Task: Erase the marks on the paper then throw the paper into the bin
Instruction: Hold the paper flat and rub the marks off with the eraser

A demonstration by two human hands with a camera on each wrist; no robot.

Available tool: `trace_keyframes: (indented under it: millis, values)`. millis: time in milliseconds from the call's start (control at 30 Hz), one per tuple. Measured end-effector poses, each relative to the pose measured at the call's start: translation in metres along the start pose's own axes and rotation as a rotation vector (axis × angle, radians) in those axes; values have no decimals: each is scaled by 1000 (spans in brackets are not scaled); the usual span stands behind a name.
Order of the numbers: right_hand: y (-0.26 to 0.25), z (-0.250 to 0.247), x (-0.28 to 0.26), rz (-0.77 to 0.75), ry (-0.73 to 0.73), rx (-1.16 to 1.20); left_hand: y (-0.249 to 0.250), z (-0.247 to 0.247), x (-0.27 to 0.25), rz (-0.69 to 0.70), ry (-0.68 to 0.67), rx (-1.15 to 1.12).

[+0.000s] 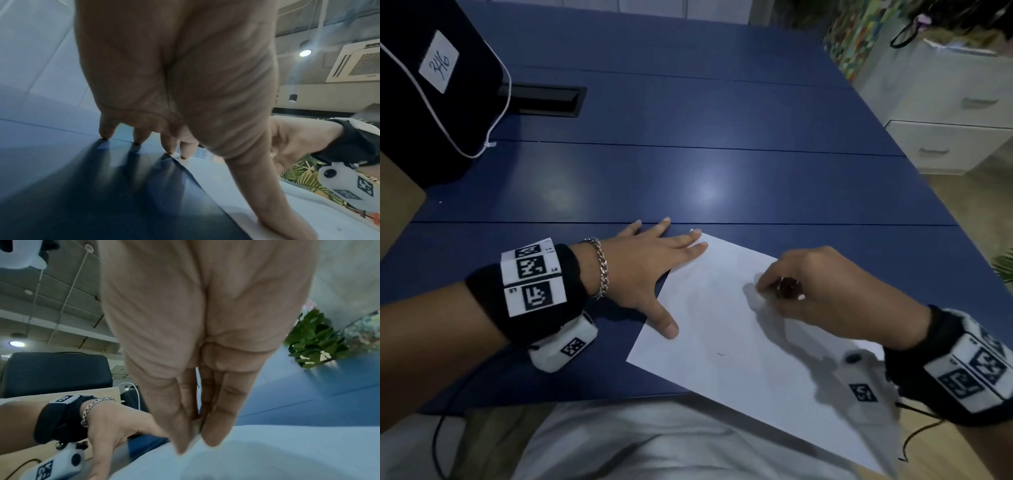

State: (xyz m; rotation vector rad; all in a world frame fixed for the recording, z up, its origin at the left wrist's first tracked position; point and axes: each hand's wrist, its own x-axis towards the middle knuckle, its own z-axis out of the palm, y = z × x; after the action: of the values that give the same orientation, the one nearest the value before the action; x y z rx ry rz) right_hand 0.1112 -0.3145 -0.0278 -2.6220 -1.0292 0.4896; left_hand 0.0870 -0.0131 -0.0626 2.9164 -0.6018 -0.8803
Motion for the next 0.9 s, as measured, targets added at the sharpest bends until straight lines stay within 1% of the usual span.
trace_keyframes:
  millis: [67, 133, 200, 367, 433, 500, 533, 567, 600, 667, 700, 767, 833, 867, 900]
  values:
    - [-8, 3, 16, -1, 68, 12, 0, 3, 2, -3, -16, 20]
    - [-17, 8, 33, -26, 105, 5, -1, 6, 2, -2, -25, 29]
    - [-24, 14, 48, -43, 108, -10, -2, 8, 2, -7, -35, 28]
    - [-44, 24, 67, -11, 100, -99, -3, 10, 4, -25, -48, 31]
    - [-56, 31, 64, -69, 65, -122, -3, 9, 4, -26, -45, 14]
    - [-68, 34, 58, -146, -16, -121, -3, 9, 4, -24, -44, 16]
    - [-68, 33, 58, -160, -52, -126, -2, 9, 4, -26, -45, 20]
    - [-63, 30, 61, -144, -63, -154, -2, 9, 5, -28, -45, 22]
    - [-55, 26, 66, -103, -44, -186, -2, 9, 5, -30, -46, 24]
    - [-38, 19, 73, 0, 46, -180, -2, 10, 6, -33, -46, 34]
    - [-35, 19, 74, 17, 77, -172, -2, 10, 6, -33, -47, 39]
    - [-45, 24, 70, -42, 66, -190, -2, 10, 6, -32, -47, 41]
    - [-63, 34, 60, -154, -12, -156, -2, 10, 6, -31, -50, 40]
    - [-67, 36, 57, -191, -46, -156, -3, 9, 6, -32, -51, 41]
    - [-64, 33, 58, -196, -59, -182, -3, 9, 6, -33, -51, 43]
